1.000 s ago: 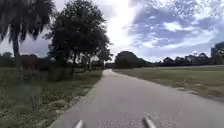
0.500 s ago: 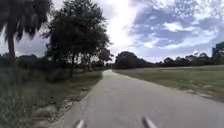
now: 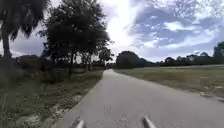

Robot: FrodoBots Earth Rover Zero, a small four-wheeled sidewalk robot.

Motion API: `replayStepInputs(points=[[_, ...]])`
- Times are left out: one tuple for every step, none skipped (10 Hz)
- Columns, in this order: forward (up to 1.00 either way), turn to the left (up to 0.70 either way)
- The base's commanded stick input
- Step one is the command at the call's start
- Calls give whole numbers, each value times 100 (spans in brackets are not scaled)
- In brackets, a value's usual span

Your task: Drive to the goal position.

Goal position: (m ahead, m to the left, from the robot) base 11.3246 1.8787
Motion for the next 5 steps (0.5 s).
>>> replayStepInputs(points=[[70, 0], [70, 0], [70, 0], [70, 0], [70, 0]])
